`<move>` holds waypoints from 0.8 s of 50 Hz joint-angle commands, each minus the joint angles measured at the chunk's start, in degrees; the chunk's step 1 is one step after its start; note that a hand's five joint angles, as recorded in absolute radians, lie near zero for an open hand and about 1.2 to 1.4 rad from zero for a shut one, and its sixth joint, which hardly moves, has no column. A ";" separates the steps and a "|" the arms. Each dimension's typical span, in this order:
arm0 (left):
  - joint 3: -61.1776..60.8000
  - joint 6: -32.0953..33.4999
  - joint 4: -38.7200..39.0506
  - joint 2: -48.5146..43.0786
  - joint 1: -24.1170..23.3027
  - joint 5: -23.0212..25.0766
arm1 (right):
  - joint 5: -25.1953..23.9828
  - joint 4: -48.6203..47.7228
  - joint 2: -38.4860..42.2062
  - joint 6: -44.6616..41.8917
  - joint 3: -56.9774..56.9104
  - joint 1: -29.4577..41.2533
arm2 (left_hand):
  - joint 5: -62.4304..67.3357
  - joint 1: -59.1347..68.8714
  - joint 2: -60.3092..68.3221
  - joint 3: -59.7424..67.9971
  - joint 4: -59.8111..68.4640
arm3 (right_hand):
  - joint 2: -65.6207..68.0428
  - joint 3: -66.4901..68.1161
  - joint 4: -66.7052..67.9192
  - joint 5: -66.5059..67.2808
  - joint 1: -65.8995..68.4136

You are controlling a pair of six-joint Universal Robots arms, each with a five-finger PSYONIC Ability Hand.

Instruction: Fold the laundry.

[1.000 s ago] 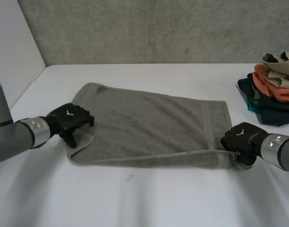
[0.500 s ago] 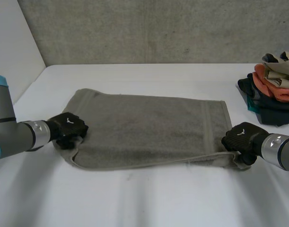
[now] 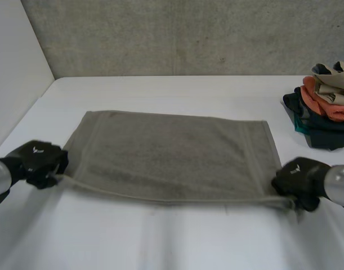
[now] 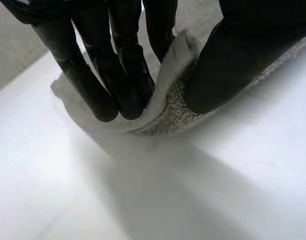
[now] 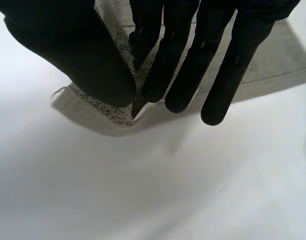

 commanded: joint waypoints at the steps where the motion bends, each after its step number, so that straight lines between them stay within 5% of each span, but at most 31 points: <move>1: -6.29 9.82 -14.34 7.55 3.51 -7.81 | 0.20 15.57 -3.65 -19.26 2.56 -3.75 | 12.49 14.63 11.49 12.13 11.55 | 12.67 11.89 11.47 11.06 15.90; 6: -2.87 11.79 -18.33 4.85 1.15 -12.13 | 2.56 11.19 2.49 -18.87 -0.86 0.20 | 12.49 14.63 11.49 12.13 11.55 | 12.67 11.89 11.47 11.06 15.90; 11: 7.23 1.16 -14.73 -2.36 -5.80 -15.21 | 9.42 3.64 8.30 -9.65 -9.82 2.75 | 12.49 14.63 11.49 12.13 11.55 | 12.67 11.89 11.47 11.06 15.90; 22: 39.46 -15.19 2.92 -22.20 -16.69 -24.17 | 10.57 -17.00 18.22 2.84 -24.94 6.00 | 12.49 14.63 11.49 12.13 11.55 | 12.67 11.89 11.47 11.06 15.90; 37: 61.82 -12.39 7.33 -41.91 -22.85 -32.79 | 14.00 -35.22 30.45 0.04 -34.35 7.59 | 12.49 14.63 11.49 12.13 11.55 | 12.67 11.89 11.47 11.06 15.90; 38: 62.00 -12.56 7.77 -42.18 -23.03 -32.80 | 14.08 -35.57 30.98 -0.23 -34.62 7.68 | 12.49 14.63 11.49 12.13 11.55 | 8.48 7.71 7.29 6.88 11.72; 39: 61.91 -13.35 8.91 -42.18 -23.38 -32.45 | 14.87 -36.53 31.76 -0.75 -34.97 7.94 | 4.35 6.49 3.35 3.99 3.41 | -33.69 -34.47 -34.89 -35.30 -30.46; 40: 61.65 -14.14 9.44 -42.10 -23.56 -31.83 | 15.40 -37.06 32.12 -1.10 -35.14 8.03 | -16.72 -14.58 -17.72 -17.07 -17.66 | -54.43 -55.21 -55.63 -56.04 -51.20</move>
